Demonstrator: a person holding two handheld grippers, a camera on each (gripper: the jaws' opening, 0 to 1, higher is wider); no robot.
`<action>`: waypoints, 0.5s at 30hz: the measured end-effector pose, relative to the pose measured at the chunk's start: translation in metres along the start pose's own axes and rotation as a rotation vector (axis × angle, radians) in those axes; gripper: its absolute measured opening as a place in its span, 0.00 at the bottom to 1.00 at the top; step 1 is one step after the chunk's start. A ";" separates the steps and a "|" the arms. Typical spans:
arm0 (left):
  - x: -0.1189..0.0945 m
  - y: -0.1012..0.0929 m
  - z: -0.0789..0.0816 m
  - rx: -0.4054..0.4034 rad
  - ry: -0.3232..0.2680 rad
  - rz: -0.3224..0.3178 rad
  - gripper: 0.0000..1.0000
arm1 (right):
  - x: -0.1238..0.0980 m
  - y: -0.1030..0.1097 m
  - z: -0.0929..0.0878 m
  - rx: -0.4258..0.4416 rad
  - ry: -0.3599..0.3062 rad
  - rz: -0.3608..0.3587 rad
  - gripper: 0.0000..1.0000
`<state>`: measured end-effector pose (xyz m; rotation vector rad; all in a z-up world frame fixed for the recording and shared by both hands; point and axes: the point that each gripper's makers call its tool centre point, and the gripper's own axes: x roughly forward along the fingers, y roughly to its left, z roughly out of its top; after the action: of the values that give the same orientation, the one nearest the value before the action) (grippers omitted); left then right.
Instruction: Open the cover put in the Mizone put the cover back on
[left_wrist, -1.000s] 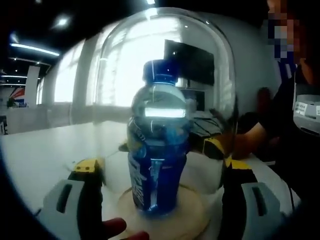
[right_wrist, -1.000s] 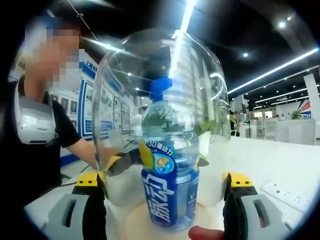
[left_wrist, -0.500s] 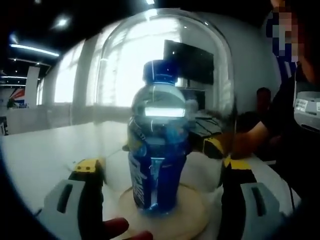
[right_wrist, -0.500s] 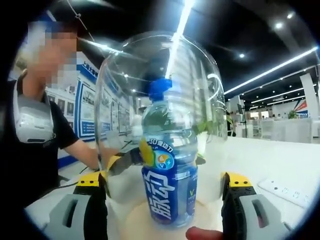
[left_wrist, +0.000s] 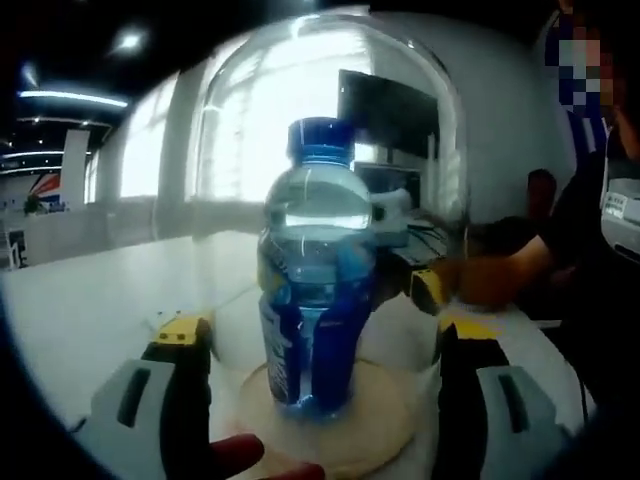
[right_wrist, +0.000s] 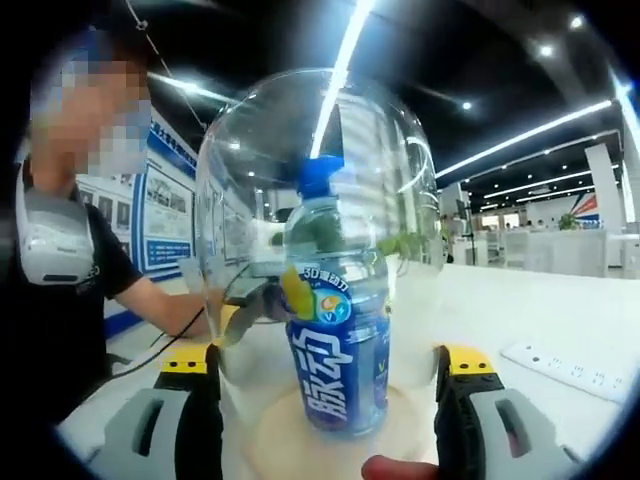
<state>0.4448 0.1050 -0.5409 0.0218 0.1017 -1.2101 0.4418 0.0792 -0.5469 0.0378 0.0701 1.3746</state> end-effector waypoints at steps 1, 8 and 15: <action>-0.001 0.000 0.000 0.001 0.000 0.006 0.78 | -0.001 0.000 0.000 -0.002 0.003 -0.009 0.78; -0.006 -0.001 0.000 0.001 0.026 0.059 0.76 | -0.010 0.002 0.000 -0.012 0.026 -0.062 0.73; -0.011 -0.002 0.000 -0.004 0.012 0.119 0.73 | -0.022 0.006 -0.001 0.015 0.019 -0.118 0.66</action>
<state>0.4392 0.1150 -0.5403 0.0306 0.1118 -1.0914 0.4321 0.0590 -0.5466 0.0329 0.0972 1.2564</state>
